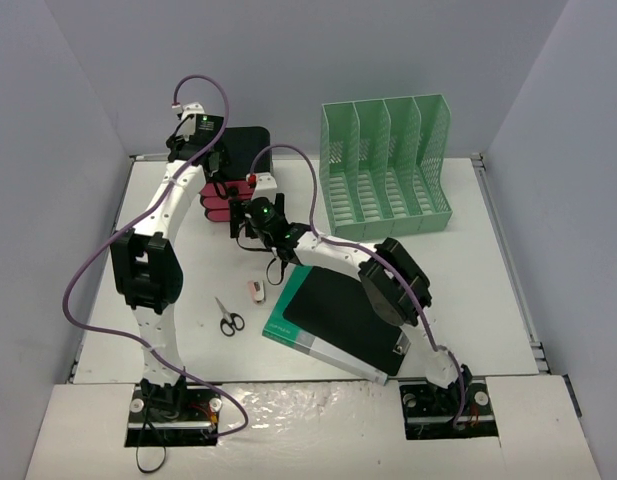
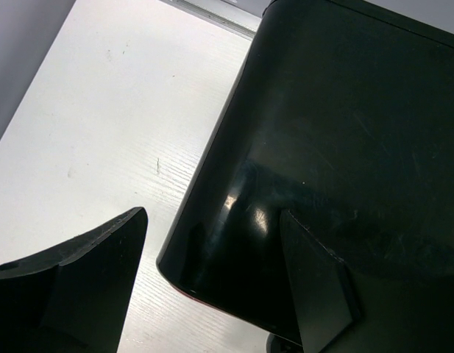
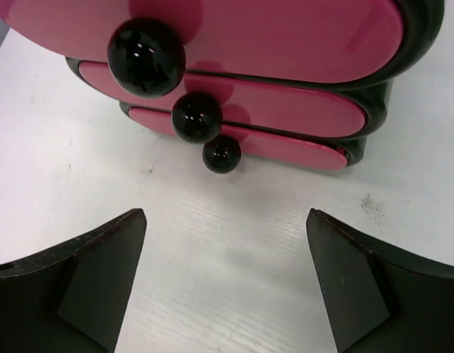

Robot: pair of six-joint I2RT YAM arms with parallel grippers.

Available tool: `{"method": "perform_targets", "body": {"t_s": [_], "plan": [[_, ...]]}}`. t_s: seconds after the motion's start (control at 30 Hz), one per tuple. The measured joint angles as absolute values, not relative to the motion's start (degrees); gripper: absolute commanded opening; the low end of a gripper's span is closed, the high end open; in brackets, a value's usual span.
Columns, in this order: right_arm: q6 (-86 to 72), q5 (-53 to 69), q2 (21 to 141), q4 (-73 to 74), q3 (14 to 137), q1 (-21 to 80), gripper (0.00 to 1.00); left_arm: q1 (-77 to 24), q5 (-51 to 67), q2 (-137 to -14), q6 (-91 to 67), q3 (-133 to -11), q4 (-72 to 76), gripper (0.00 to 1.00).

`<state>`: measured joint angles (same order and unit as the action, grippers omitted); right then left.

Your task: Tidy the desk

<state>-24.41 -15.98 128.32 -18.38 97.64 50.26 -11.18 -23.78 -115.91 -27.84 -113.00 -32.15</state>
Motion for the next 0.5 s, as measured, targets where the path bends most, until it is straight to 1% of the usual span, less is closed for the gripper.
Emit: {"method": "perform_targets", "body": {"t_s": [0.23,0.5], "plan": [[-21.4,-21.4,133.7,-25.8,99.9,51.9,0.87,-11.2,-22.7,-115.6,-27.7,-113.0,-33.0,0.69],[-16.1,-26.7,143.1,-31.2,106.9,53.3,0.79,-11.2,-22.0,-115.4,-26.7,-113.3,-33.8,0.69]]}}
